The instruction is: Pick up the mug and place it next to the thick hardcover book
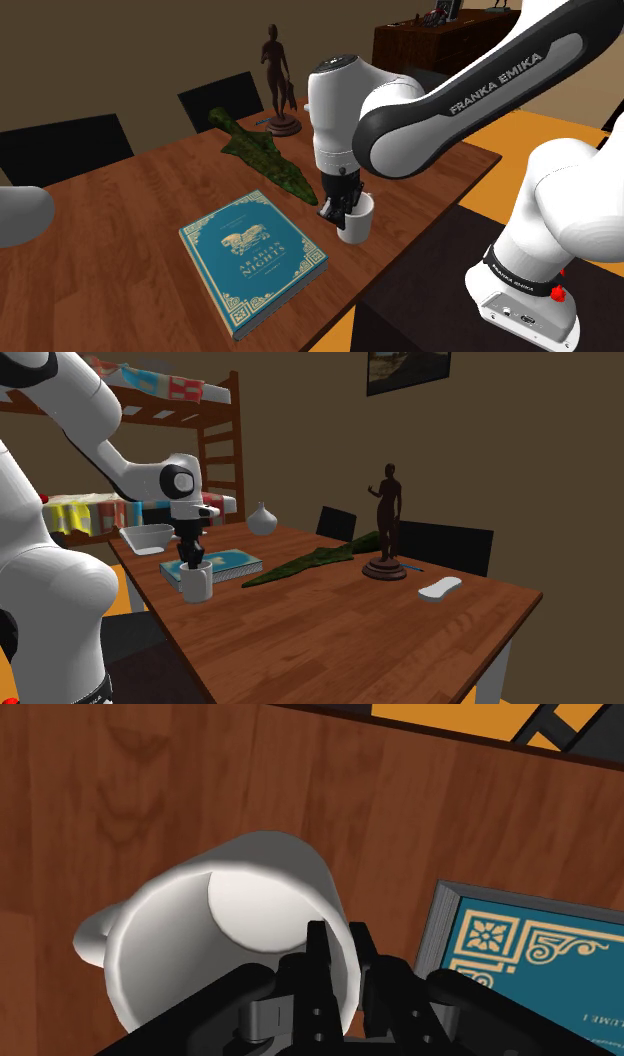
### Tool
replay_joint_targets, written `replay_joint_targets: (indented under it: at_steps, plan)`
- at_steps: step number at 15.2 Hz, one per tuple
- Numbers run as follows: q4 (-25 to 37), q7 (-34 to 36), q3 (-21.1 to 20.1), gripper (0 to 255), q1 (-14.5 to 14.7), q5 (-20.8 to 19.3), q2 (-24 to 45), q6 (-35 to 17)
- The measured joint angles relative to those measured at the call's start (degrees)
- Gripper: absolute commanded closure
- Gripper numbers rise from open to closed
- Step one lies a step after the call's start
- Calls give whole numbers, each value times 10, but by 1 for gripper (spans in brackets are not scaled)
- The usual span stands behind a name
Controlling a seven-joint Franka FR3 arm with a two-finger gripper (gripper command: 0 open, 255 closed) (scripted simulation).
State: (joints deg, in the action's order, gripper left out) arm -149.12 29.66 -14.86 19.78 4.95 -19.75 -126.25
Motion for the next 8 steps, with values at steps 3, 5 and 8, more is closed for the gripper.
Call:
replay_joint_targets:
  at_steps: [3, 5, 8]
  plan:
    - [-2, 0, 0, 255, 0, 0, 2, -4]
    - [-3, 0, 0, 255, 0, 0, 2, -5]
    - [-3, 0, 0, 0, 0, 0, 2, -5]
